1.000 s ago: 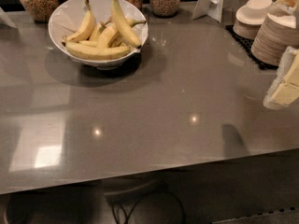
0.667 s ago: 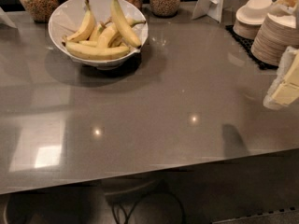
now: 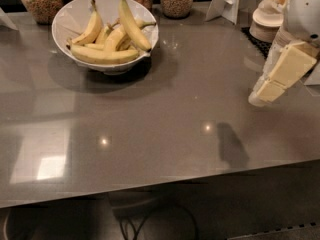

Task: Pick banana from white bowl

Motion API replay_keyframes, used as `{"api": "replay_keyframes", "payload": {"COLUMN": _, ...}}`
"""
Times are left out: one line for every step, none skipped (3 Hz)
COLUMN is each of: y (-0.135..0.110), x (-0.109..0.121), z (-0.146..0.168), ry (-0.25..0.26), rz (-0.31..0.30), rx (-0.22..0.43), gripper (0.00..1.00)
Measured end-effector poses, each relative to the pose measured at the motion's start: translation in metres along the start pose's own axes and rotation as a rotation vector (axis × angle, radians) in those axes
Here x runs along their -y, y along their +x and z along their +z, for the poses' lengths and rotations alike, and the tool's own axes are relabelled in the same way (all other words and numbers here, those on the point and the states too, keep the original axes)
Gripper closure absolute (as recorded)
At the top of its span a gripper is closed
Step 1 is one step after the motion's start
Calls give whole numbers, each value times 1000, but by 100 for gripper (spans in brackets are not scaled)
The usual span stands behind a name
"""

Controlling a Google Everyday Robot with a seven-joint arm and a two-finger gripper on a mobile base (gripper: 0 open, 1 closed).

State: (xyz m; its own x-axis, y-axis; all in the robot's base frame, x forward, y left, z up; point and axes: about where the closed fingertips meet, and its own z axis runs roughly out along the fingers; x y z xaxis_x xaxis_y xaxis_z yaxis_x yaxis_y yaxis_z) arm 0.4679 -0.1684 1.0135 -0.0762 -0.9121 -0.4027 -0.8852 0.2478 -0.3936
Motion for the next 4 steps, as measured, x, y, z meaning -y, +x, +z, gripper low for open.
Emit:
{"api": "replay_keyframes", "payload": {"y": -25, "x": 15, "z": 30, "ry": -12, "rz": 4, "rx": 71, "gripper": 0}}
{"api": "replay_keyframes", "payload": {"y": -50, "x": 33, "z": 66, "ry": -36, "rz": 4, "rx": 126, "gripper": 0}}
{"api": "replay_keyframes", "payload": {"y": -69, "x": 58, "z": 104, "ry": -42, "rz": 18, "rx": 162, "gripper": 0}}
{"api": "replay_keyframes", "payload": {"y": -95, "x": 89, "z": 145, "ry": -37, "rz": 35, "rx": 213, "gripper": 0}}
